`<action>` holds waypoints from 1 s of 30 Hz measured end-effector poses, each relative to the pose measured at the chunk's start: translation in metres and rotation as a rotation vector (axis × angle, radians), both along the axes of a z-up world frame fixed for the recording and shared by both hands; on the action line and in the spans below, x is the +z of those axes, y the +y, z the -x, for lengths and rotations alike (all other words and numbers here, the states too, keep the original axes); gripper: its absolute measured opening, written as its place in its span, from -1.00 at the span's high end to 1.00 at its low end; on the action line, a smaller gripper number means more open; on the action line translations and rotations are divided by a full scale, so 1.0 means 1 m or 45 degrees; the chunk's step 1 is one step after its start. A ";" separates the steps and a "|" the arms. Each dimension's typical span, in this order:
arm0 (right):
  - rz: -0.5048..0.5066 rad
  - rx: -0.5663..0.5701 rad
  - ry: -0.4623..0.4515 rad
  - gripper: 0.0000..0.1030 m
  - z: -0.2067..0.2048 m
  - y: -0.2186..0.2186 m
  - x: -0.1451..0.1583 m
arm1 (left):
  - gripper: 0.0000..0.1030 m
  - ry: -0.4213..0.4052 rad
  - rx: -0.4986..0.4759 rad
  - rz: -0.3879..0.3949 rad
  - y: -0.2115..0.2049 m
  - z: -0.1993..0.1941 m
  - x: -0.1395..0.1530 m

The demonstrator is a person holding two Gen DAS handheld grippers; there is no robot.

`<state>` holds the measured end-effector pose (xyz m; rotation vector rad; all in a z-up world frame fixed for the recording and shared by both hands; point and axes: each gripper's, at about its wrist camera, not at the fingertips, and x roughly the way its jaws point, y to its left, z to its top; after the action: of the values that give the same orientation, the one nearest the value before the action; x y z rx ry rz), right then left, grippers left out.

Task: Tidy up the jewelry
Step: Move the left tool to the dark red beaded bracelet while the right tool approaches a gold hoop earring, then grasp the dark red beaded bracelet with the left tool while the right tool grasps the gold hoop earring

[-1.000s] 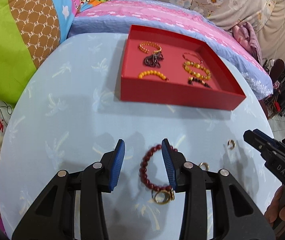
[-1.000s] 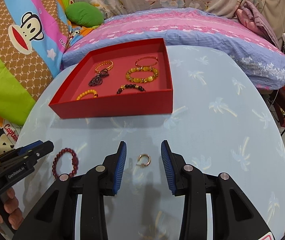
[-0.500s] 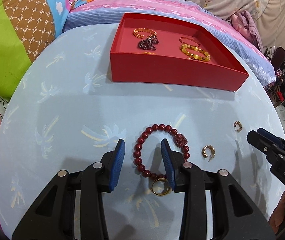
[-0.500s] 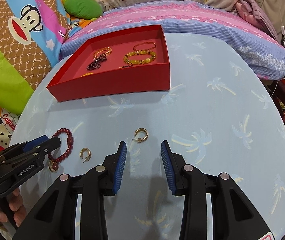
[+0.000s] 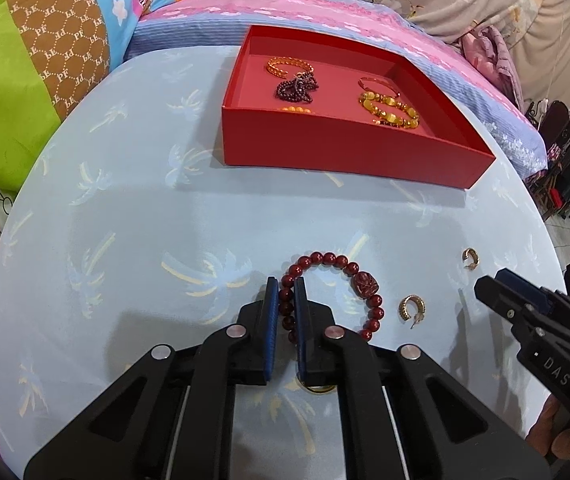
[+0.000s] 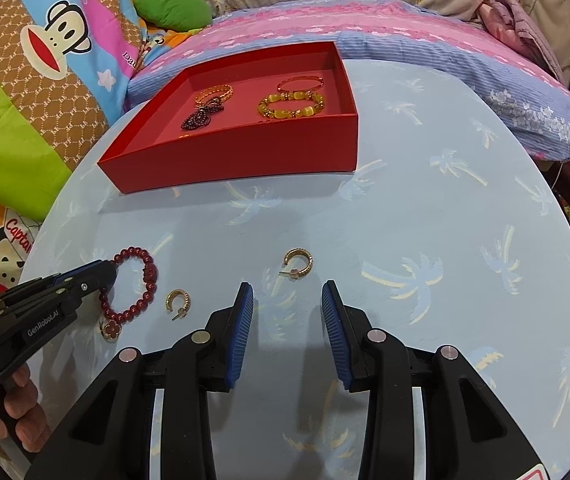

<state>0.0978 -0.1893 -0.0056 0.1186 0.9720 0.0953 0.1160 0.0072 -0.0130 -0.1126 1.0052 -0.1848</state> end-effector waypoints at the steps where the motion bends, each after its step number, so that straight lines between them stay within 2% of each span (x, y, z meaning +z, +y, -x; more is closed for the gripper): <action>1: -0.003 0.005 0.000 0.30 0.001 0.001 0.000 | 0.85 0.000 0.005 0.014 0.002 -0.001 0.002; 6: -0.022 0.035 0.009 0.30 0.006 0.008 0.001 | 0.85 -0.019 0.036 0.066 0.015 -0.004 0.015; 10: -0.036 0.085 0.012 0.30 0.011 0.021 0.002 | 0.85 -0.035 0.088 0.047 0.027 -0.008 0.019; 17: -0.057 0.212 0.011 0.30 0.019 0.056 0.007 | 0.86 0.011 0.166 0.005 0.048 -0.006 0.006; 30: -0.057 0.372 0.036 0.30 0.019 0.105 -0.001 | 0.85 0.063 0.142 0.001 0.056 0.014 -0.005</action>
<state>0.0784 -0.0838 -0.0062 0.0179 1.0110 0.3847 0.1024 0.0629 -0.0180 -0.1741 1.0453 -0.0812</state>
